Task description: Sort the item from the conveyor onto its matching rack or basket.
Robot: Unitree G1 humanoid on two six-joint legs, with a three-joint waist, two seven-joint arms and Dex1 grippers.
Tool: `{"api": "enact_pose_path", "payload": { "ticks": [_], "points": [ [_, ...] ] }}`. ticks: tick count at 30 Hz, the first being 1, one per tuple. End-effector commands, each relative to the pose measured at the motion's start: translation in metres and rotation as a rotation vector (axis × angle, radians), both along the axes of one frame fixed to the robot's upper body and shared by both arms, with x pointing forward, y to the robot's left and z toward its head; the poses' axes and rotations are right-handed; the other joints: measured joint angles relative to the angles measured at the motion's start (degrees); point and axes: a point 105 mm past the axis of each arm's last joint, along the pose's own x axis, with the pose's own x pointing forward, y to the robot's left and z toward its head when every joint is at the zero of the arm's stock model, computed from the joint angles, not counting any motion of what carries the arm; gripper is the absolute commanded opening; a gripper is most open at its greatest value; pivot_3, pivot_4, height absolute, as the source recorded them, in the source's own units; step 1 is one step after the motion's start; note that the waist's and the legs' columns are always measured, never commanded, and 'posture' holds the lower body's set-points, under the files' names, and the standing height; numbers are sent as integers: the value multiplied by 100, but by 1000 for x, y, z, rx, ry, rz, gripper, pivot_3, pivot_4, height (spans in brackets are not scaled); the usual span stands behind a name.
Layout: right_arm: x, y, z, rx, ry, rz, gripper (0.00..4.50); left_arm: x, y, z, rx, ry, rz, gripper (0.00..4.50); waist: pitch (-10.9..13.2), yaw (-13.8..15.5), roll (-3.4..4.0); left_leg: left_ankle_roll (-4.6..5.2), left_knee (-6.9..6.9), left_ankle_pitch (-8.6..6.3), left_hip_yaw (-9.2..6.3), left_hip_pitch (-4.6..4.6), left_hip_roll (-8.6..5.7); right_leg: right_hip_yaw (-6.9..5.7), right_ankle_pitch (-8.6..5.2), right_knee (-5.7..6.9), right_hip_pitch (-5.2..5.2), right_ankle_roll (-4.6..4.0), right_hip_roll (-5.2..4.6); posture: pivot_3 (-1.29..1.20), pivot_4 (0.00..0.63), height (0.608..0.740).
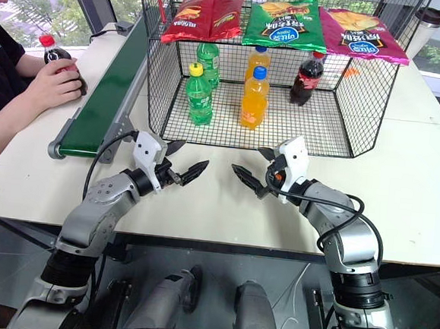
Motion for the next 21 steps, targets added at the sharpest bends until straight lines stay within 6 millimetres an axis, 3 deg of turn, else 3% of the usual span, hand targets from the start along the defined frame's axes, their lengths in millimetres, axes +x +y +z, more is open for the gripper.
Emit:
{"api": "enact_pose_path", "payload": {
  "ticks": [1, 21],
  "points": [
    [0, 1, 11, -6, -55, 9, 4461, -2, 0, 12, 3, -58, 7, 4500, 0, 0, 0, 0, 0, 0, 0, 0, 0, 0, 0, 0, 0, 0, 0, 0, 150, 738],
    [-1, -1, 12, -18, -49, 24, 4461, -4, 0, 7, 8, -51, 13, 4500, 0, 1, 0, 0, 0, 0, 0, 0, 0, 0, 0, 0, 0, 0, 0, 0, 150, 738]
  ]
}}
